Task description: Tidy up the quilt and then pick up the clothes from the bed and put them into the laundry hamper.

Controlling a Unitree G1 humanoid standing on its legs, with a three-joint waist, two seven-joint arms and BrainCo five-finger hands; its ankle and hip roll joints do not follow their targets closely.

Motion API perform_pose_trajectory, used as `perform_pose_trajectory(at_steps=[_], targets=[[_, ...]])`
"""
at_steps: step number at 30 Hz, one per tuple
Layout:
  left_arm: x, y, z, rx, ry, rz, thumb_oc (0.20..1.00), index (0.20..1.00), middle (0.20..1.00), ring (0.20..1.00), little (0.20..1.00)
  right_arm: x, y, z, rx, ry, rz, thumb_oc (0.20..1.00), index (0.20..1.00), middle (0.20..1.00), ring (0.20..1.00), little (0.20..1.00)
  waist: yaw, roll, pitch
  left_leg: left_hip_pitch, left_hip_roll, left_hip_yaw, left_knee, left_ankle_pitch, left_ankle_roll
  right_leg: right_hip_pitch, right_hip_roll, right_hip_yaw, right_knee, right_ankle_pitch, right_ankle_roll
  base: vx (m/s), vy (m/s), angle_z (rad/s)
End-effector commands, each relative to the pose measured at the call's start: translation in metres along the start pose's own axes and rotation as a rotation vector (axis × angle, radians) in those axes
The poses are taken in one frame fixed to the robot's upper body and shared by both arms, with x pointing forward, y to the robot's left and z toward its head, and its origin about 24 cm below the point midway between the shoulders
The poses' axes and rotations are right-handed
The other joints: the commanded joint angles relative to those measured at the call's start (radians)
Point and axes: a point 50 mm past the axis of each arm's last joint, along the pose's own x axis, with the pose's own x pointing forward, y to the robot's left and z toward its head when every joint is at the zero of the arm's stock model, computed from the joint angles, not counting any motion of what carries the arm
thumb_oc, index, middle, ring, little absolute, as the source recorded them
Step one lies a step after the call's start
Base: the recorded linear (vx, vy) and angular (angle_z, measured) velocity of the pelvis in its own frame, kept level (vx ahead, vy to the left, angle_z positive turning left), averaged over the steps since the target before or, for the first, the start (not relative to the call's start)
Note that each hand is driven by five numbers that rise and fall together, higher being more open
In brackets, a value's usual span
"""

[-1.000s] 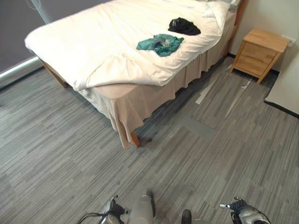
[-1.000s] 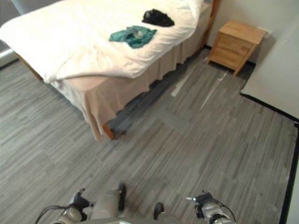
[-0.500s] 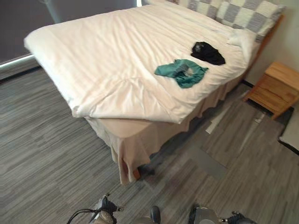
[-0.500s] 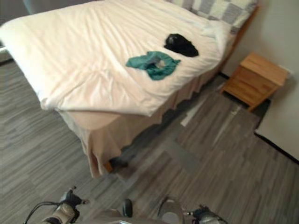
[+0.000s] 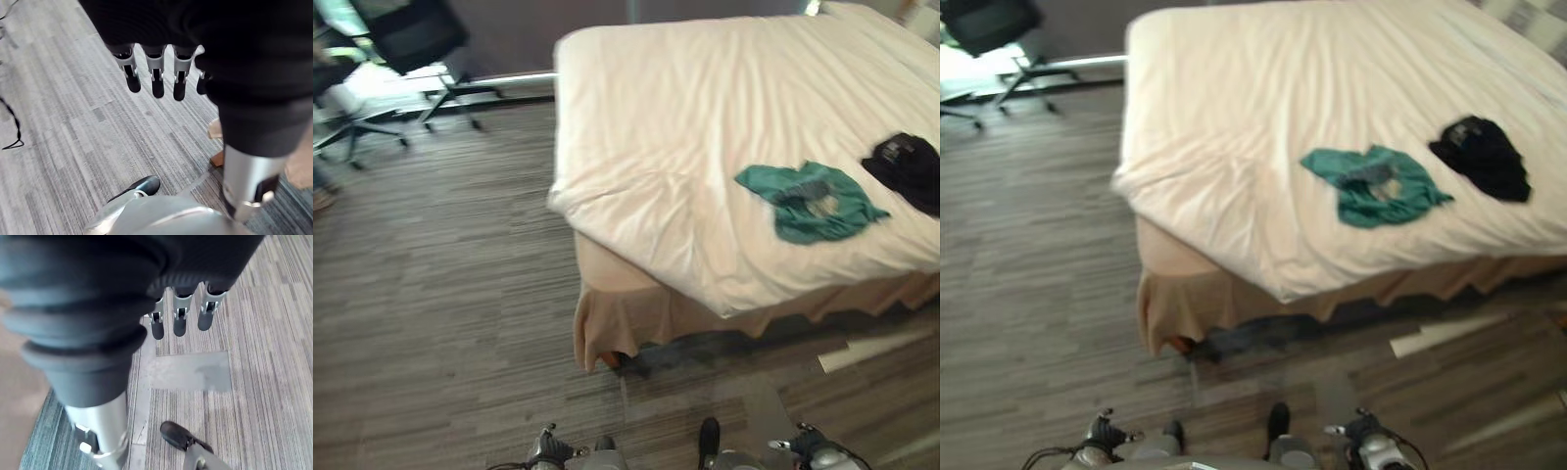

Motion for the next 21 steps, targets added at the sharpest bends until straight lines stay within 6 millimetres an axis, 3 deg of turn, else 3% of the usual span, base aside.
perform_pose_trajectory(at_steps=[1,3,4,5,6,7,8,9,10,11,12,14,16,17,18,21], targets=[[0.007,0.037,0.007,-0.087,0.012,0.13,1.0,1.0,1.0,1.0,1.0,0.001,-0.01,-0.011,0.022,0.061,-0.039,1.0,1.0,1.0,1.0,1.0,-0.032,0.003,0.026,-0.027,-0.055,-0.022,0.038,-0.048,0.013,0.016,-0.089,0.006,0.06,-0.167,0.098,-0.06,-0.073,0.24],[0.006,0.054,0.006,-0.204,-0.013,0.207,1.0,1.0,1.0,1.0,1.0,-0.001,-0.011,-0.023,0.05,0.095,-0.049,1.0,1.0,1.0,1.0,1.0,-0.04,0.02,0.014,-0.001,-0.047,0.034,-0.016,-0.041,0.015,0.028,-0.079,-0.027,0.049,-0.162,0.103,0.05,0.003,0.74],[0.002,0.087,0.017,-0.257,-0.118,0.331,1.0,1.0,1.0,1.0,1.0,-0.003,-0.007,-0.032,0.074,0.102,-0.045,1.0,1.0,1.0,1.0,1.0,-0.044,0.026,0.014,0.025,-0.046,0.016,-0.056,-0.027,0.011,0.049,-0.074,-0.037,0.043,-0.159,0.108,0.1,0.033,0.4],[-0.009,0.128,0.044,-0.192,-0.292,0.46,1.0,1.0,1.0,1.0,1.0,-0.006,-0.002,-0.039,0.1,0.094,-0.034,1.0,1.0,1.0,1.0,1.0,-0.055,0.03,0.01,0.056,-0.034,0.042,-0.115,-0.002,0.002,0.061,-0.073,-0.05,0.032,-0.152,0.113,0.08,0.024,0.18],[-0.01,0.128,0.044,-0.192,-0.291,0.46,1.0,1.0,1.0,1.0,1.0,-0.006,-0.001,-0.04,0.099,0.094,-0.033,1.0,1.0,1.0,1.0,1.0,-0.055,0.029,0.007,0.053,-0.035,0.042,-0.117,0.002,0.002,0.057,-0.074,-0.05,0.031,-0.15,0.113,0.05,0.025,0.26],[-0.02,0.152,0.062,-0.142,-0.393,0.538,1.0,1.0,1.0,1.0,1.0,-0.007,0.001,-0.04,0.085,0.077,-0.025,1.0,1.0,1.0,1.0,1.0,-0.056,0.033,0.007,0.066,-0.033,0.038,-0.137,0.007,-0.001,0.059,-0.07,-0.046,0.03,-0.149,0.115,0.05,0.024,0.22],[-0.056,0.211,0.116,-0.036,-0.639,0.759,1.0,1.0,1.0,1.0,1.0,-0.011,0.008,-0.047,0.053,0.057,0.011,1.0,1.0,1.0,1.0,1.0,-0.069,0.039,0.004,0.103,-0.023,0.053,-0.202,0.023,-0.012,0.063,-0.066,-0.047,0.011,-0.137,0.127,0.06,0.024,0.03],[-0.056,0.211,0.116,-0.036,-0.639,0.759,1.0,1.0,1.0,1.0,1.0,-0.011,0.008,-0.047,0.053,0.057,0.011,1.0,1.0,1.0,1.0,1.0,-0.069,0.039,0.003,0.102,-0.023,0.053,-0.203,0.023,-0.012,0.062,-0.066,-0.047,0.011,-0.137,0.127,0.04,0.023,-0.12],[-0.089,0.238,0.159,0.03,-0.819,0.883,1.0,1.0,1.0,1.0,1.0,-0.01,0.005,-0.048,0.033,0.054,0.013,1.0,1.0,1.0,1.0,1.0,-0.078,0.042,0.01,0.109,-0.018,0.062,-0.215,0.022,-0.017,0.058,-0.065,-0.043,0.009,-0.133,0.134,-0.01,0.005,-0.12],[-0.089,0.238,0.159,0.03,-0.82,0.884,1.0,1.0,1.0,1.0,1.0,-0.01,0.005,-0.047,0.033,0.053,0.013,1.0,1.0,1.0,1.0,1.0,-0.077,0.041,0.008,0.104,-0.019,0.063,-0.216,0.026,-0.016,0.052,-0.065,-0.042,0.009,-0.13,0.134,-0.08,0.005,-0.08],[-0.114,0.254,0.197,0.073,-0.941,0.966,1.0,1.0,1.0,1.0,1.0,-0.008,0.001,-0.038,0.014,0.029,0.011,1.0,1.0,1.0,1.0,1.0,-0.092,0.041,0.025,0.092,-0.017,0.07,-0.22,0.029,-0.017,0.014,-0.065,-0.024,0.019,-0.122,0.139,-0.13,0.005,-0.07],[-0.146,0.269,0.241,0.131,-1.061,1.041,1.0,1.0,1.0,1.0,1.0,-0.005,-0.007,-0.024,-0.026,-0.015,-0.003,1.0,1.0,1.0,1.0,1.0,-0.113,0.044,0.048,0.064,-0.013,0.077,-0.218,0.033,-0.017,-0.048,-0.062,-0.001,0.038,-0.115,0.143,-0.18,0.014,-0.2],[-0.172,0.275,0.276,0.2,-1.133,1.103,1.0,1.0,1.0,1.0,1.0,-0.003,-0.012,-0.011,-0.055,-0.06,-0.014,1.0,1.0,1.0,1.0,1.0,-0.129,0.045,0.063,0.026,-0.011,0.086,-0.215,0.042,-0.017,-0.106,-0.062,0.018,0.055,-0.104,0.145,-0.13,0.013,-0.25],[-0.173,0.275,0.278,0.201,-1.136,1.104,1.0,1.0,1.0,1.0,1.0,-0.003,-0.011,-0.01,-0.052,-0.061,-0.014,1.0,1.0,1.0,1.0,1.0,-0.126,0.043,0.061,0.021,-0.012,0.087,-0.216,0.046,-0.016,-0.111,-0.062,0.02,0.055,-0.101,0.145,-0.11,0.017,-0.28],[-0.204,0.277,0.316,0.303,-1.199,1.179,1.0,1.0,1.0,1.0,1.0,-0.002,-0.017,0.006,-0.057,-0.114,-0.031,1.0,1.0,1.0,1.0,1.0,-0.149,0.045,0.082,-0.01,-0.012,0.099,-0.21,0.051,-0.016,-0.154,-0.063,0.034,0.068,-0.092,0.149,-0.11,0.013,-0.25],[-0.242,0.279,0.361,0.473,-1.211,1.32,1.0,1.0,1.0,1.0,1.0,0.0,-0.028,0.032,-0.051,-0.191,-0.07,1.0,1.0,1.0,1.0,1.0,-0.177,0.042,0.109,-0.072,-0.009,0.112,-0.194,0.06,-0.018,-0.224,-0.067,0.056,0.077,-0.071,0.159,-0.1,-0.013,-0.24]])
